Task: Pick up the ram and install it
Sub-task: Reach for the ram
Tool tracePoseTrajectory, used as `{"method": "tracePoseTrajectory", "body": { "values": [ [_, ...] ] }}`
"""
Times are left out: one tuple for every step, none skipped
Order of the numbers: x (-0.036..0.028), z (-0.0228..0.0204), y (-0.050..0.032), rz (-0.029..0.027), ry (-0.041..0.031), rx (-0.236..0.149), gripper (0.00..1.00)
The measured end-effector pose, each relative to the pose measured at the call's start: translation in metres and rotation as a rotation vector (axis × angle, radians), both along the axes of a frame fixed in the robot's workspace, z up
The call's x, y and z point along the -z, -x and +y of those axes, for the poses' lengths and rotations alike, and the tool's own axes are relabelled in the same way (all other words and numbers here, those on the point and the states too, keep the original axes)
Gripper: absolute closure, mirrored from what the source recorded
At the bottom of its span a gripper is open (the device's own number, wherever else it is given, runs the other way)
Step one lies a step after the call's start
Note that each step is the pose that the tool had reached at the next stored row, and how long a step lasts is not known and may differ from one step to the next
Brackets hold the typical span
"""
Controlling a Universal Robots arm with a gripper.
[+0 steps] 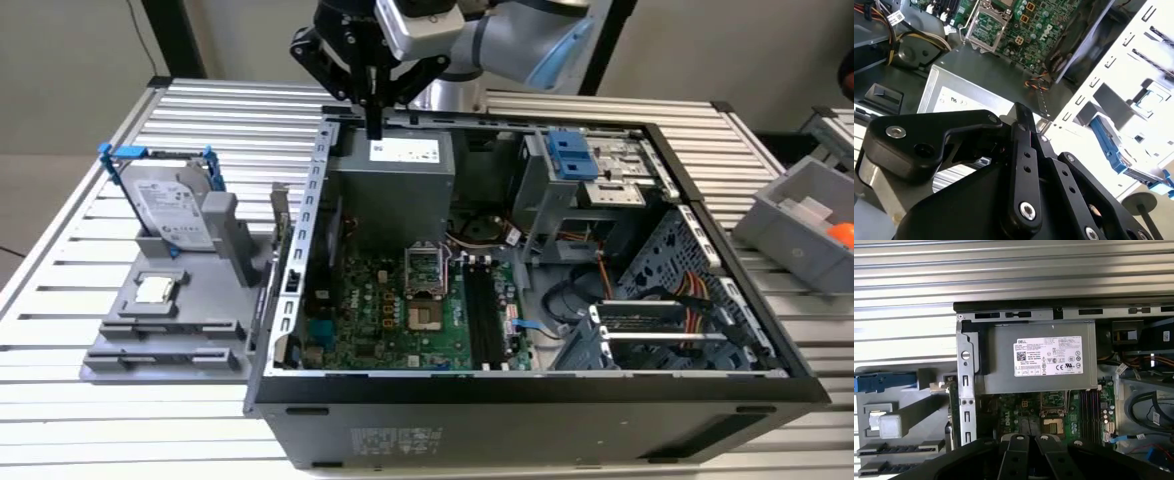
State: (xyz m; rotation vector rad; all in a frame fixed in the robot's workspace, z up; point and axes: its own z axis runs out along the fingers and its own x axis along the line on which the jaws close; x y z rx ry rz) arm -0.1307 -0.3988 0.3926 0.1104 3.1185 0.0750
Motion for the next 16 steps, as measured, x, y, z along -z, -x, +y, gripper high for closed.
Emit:
{"method": "tracePoseTrajectory", "body": {
  "values": [
    [0.0000, 0.0000, 0.0006, 0.0004, 0.0000, 0.000, 1.00],
    [0.0000, 0.0000, 0.0012, 0.0005, 0.0000, 0.000, 1.00],
    [0.0000, 0.0000, 0.0020, 0.0007, 0.0001, 0.000, 1.00],
    [0.0000, 0.0000, 0.0027, 0.0007, 0.0000, 0.000, 1.00],
    [-0.0001, 0.0000, 0.0033, 0.0008, 0.0001, 0.000, 1.00],
    [0.0000, 0.0000, 0.0038, 0.0009, 0.0001, 0.000, 1.00],
    [0.0000, 0.0000, 0.0041, 0.0012, 0.0001, 0.000, 1.00],
    [0.0000, 0.0000, 0.0042, 0.0015, 0.0001, 0.000, 1.00],
    [0.0000, 0.0000, 0.0046, 0.0020, 0.0000, 0.000, 1.00],
    [0.0000, 0.0000, 0.0051, 0.0021, 0.0000, 0.000, 1.00],
    [0.0000, -0.0001, 0.0059, 0.0023, 0.0000, 0.000, 1.00],
    [0.0001, 0.0000, 0.0065, 0.0023, 0.0000, 0.000, 1.00],
    [0.0001, 0.0000, 0.0073, 0.0023, 0.0000, 0.000, 1.00],
    [0.0001, 0.0000, 0.0081, 0.0024, 0.0000, 0.000, 1.00],
    [0.0001, 0.0000, 0.0088, 0.0024, 0.0000, 0.000, 1.00],
    [0.0001, 0.0000, 0.0096, 0.0024, 0.0000, 0.000, 1.00]
  ]
}}
